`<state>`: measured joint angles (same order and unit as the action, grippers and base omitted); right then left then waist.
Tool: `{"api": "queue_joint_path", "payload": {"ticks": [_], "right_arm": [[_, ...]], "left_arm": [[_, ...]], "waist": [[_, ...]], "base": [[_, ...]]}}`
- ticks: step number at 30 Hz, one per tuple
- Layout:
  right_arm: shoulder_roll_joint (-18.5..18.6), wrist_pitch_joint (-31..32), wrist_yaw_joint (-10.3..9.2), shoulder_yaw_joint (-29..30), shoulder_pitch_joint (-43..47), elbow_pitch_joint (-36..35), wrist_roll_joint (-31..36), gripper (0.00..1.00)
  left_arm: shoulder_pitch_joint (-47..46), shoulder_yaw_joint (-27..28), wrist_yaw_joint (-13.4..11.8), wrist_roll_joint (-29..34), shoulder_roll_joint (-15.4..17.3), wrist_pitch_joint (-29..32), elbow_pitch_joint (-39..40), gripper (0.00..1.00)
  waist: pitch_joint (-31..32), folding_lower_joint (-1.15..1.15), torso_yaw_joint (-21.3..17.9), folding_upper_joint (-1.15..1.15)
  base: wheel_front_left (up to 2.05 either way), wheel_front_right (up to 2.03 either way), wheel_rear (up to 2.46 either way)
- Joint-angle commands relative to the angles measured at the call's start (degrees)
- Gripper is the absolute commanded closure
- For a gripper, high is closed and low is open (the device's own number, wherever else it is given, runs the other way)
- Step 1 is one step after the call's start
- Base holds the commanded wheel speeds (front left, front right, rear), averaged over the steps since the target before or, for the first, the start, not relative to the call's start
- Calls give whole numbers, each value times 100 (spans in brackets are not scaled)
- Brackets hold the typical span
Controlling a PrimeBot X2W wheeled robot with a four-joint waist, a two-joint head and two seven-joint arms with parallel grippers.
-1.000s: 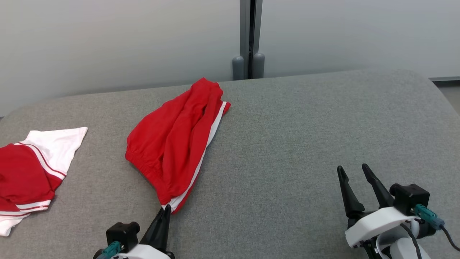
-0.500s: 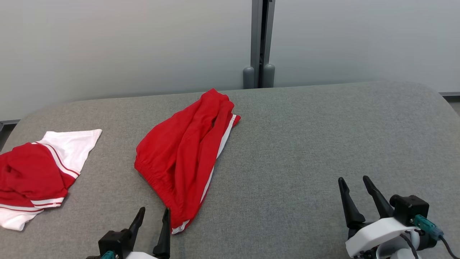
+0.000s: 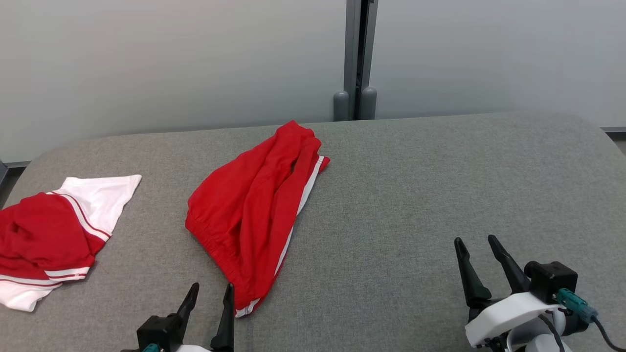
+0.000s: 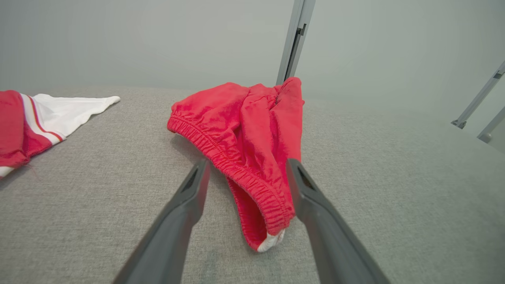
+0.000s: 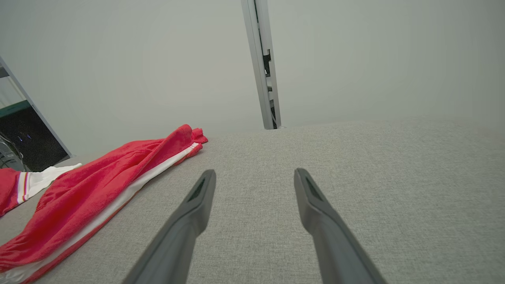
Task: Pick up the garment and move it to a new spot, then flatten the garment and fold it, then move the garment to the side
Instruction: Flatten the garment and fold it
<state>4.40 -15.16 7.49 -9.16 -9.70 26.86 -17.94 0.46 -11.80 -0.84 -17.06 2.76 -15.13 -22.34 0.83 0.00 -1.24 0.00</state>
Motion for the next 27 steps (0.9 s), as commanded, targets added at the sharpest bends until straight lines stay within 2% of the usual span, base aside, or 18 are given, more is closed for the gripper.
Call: {"api": "queue_joint_path", "payload": {"ticks": [1,7,12,20,27], "right_arm": [[32,2,0,15,-15,13,-3,0],[87,2,0,-68,-136,119,-2,0],[204,2,-1,-304,-598,359,-28,0],[592,3,-1,-726,-1940,1084,-30,0],[1051,7,-1,-1321,-3205,2046,-118,0]], "left_arm": [[12,11,-13,5,25,-2,24,0],[-128,-91,-44,-62,24,-2,2,0],[-322,-302,-72,-161,26,-2,43,0],[-737,-687,-132,-304,24,-2,194,0],[-1107,-1052,-201,-446,25,-2,404,0]], "waist": [[-4,0,5,0],[-164,0,129,0],[-517,0,436,0],[-1086,0,1147,0],[-1622,0,1778,0]], "base": [[0,0,0],[0,0,0],[0,0,0],[0,0,0],[0,0,0]]}}
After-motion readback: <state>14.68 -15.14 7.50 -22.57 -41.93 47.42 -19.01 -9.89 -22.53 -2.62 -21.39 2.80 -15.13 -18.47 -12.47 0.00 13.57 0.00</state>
